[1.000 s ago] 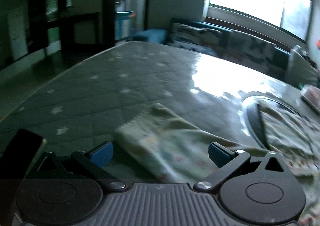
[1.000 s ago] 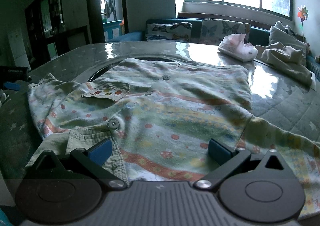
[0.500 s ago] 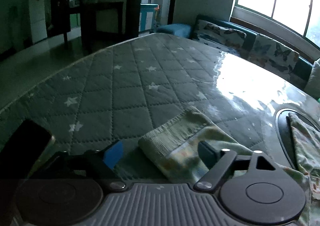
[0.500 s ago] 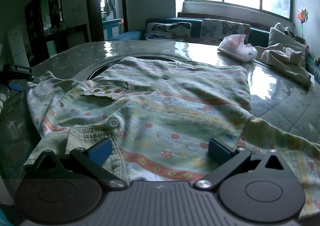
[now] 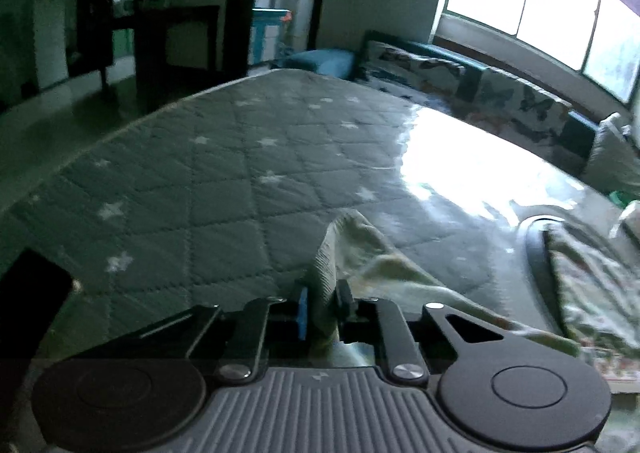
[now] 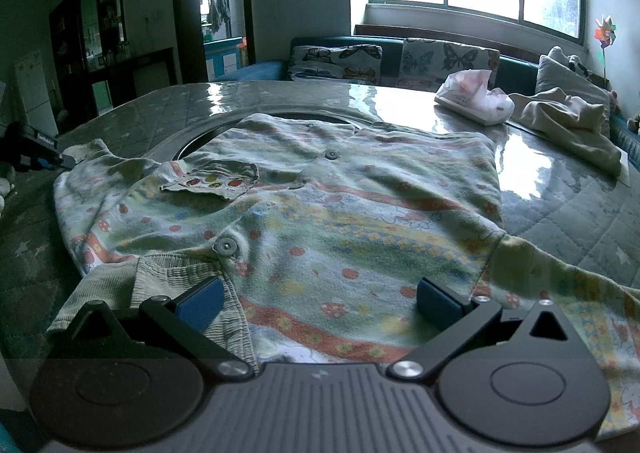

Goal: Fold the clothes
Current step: 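Grasp the shirt sleeve cuff with the left gripper and lift it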

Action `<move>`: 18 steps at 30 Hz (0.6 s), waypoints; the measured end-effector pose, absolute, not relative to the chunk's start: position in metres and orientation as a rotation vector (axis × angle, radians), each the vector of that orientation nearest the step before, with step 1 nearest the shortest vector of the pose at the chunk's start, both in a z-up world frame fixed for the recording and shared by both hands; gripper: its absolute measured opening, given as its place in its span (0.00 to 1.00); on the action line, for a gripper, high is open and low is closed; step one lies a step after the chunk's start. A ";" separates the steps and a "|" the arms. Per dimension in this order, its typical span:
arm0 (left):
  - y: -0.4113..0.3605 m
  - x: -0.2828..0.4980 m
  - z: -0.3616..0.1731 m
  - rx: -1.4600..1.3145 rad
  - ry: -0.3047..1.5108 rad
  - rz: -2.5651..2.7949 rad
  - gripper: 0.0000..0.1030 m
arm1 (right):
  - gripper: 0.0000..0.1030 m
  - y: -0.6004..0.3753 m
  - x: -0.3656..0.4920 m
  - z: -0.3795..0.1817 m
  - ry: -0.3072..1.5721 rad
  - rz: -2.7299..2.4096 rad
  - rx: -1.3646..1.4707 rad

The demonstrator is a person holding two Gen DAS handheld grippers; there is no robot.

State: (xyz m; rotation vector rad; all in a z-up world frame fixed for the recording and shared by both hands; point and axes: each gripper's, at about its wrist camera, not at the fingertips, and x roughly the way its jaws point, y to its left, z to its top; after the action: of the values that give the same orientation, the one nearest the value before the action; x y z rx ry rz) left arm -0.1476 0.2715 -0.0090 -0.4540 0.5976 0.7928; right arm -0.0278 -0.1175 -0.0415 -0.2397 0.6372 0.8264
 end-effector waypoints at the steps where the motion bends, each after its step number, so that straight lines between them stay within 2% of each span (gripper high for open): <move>1: 0.268 -0.147 -0.007 -0.463 0.592 0.766 0.14 | 1.00 -0.118 -0.028 -0.041 0.637 0.827 -0.240; 9: 0.221 -0.130 0.023 -0.520 0.538 0.456 0.12 | 1.00 -0.117 -0.026 -0.037 0.668 0.836 -0.223; 18: 0.153 -0.093 0.024 -0.545 0.572 0.098 0.12 | 1.00 -0.129 -0.010 -0.004 0.722 0.896 0.016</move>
State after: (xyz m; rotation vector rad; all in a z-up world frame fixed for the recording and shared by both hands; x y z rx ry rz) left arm -0.0928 0.1529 0.0241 -0.5452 0.5724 0.0978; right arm -0.0103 -0.1293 -0.0043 0.0156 0.7224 0.8956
